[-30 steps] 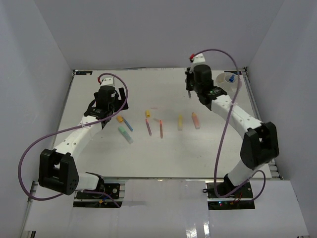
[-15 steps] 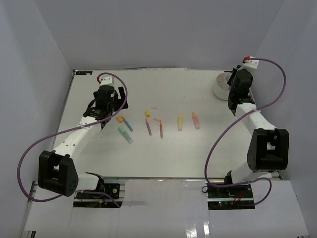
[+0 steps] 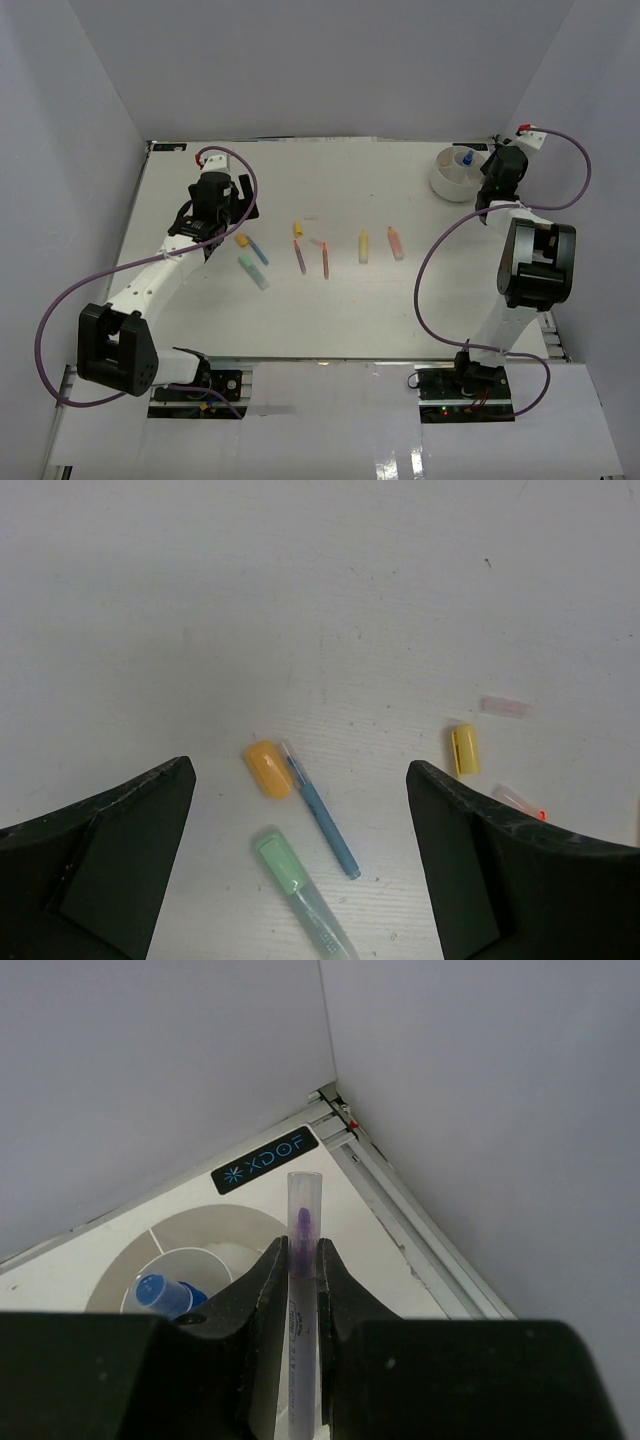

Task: Sort the stationery into containers
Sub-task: Place the pen in the storage box.

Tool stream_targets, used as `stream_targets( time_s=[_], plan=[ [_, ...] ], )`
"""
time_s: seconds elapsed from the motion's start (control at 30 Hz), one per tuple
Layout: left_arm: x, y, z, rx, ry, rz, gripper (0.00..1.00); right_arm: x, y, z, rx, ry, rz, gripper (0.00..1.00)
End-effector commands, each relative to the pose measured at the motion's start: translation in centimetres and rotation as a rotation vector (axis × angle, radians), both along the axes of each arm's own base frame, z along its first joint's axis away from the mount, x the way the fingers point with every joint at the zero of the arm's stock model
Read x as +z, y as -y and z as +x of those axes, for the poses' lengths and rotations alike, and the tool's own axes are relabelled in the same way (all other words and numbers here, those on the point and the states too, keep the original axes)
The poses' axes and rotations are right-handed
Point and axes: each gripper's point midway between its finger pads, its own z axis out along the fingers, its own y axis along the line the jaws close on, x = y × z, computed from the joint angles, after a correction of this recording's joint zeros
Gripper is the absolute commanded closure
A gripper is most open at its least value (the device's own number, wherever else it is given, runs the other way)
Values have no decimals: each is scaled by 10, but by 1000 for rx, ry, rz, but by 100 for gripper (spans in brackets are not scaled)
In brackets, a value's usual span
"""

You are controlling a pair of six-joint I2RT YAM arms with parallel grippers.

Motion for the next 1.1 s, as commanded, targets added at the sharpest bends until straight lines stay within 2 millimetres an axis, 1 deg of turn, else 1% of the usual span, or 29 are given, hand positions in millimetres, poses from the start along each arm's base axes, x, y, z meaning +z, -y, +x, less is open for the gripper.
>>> stream_targets(
  time_s=[0.0,0.07,0.1,0.17,0.2,0.27,0.5,0.53,0.7,0.8,0.83,0.93,1.07],
  plan=[
    [7,-3,1,13,24,6,2,47,-3,20,30,178,11,92],
    [5,-3,2,12,17,7,2,48,-2,21,29,196,8,92],
    [4,-2,2,11,16,7,2,44,-1,23,29,192,9,92],
    [4,-1,2,5,14,4,2,46,-2,27,38,201,5,92],
    [4,-1,2,6,13,4,2,43,-2,29,40,197,4,92],
    [3,-1,2,7,12,5,2,44,-2,31,40,207,1,92],
    [0,-1,2,5,5,7,2,30,-1,44,51,191,0,91],
    [0,-1,2,5,5,7,2,30,-1,44,52,191,2,89],
    [0,-2,2,11,6,10,2,15,-3,44,55,183,23,87],
    [0,-2,2,11,6,10,2,12,-4,43,62,175,25,81],
    [1,-2,2,11,9,9,2,10,-5,43,64,172,25,77],
    [3,-2,2,12,13,9,2,7,-5,42,66,162,25,72],
    [4,-3,2,13,18,8,2,3,-6,40,68,153,30,70]
  ],
)
